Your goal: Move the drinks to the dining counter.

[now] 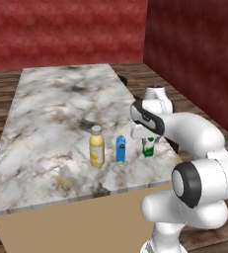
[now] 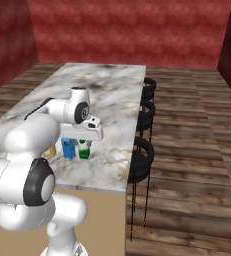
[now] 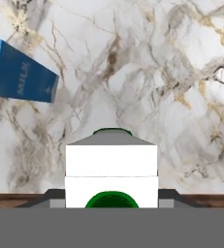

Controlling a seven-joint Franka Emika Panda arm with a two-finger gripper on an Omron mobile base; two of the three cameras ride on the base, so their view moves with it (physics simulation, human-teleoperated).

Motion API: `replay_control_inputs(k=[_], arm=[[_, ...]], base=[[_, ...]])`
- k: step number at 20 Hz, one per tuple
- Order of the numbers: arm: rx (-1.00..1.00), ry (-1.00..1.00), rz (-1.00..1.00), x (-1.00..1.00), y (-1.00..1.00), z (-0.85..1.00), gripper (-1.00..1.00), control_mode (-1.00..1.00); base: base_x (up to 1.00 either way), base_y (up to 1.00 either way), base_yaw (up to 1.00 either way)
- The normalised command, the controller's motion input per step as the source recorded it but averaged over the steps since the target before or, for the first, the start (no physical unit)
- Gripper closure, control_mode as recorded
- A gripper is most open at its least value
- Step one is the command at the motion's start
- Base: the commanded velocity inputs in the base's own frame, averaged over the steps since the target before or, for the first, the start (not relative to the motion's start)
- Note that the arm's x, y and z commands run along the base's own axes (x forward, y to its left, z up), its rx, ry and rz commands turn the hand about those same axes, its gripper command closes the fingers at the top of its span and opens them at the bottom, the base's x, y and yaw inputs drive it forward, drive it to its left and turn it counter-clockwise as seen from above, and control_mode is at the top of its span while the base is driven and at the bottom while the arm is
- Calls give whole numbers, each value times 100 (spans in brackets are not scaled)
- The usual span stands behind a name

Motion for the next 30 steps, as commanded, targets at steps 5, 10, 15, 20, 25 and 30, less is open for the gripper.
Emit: replay_control_inputs(k=[5, 10, 15, 20, 25, 30], arm=[[0, 7, 0, 12, 0, -20, 100, -100], [0, 6, 0, 10, 0, -11, 100, -100], [0, 3, 0, 8, 0, -11, 100, -100], [0, 2, 0, 14, 0, -18, 100, -100], [0, 2, 0, 9, 0, -15, 100, -100], [0, 1, 0, 7, 0, -15, 100, -100]], base=[[0, 0, 0], [0, 0, 0], [0, 0, 0], [0, 0, 0], [0, 0, 0], [0, 0, 0]])
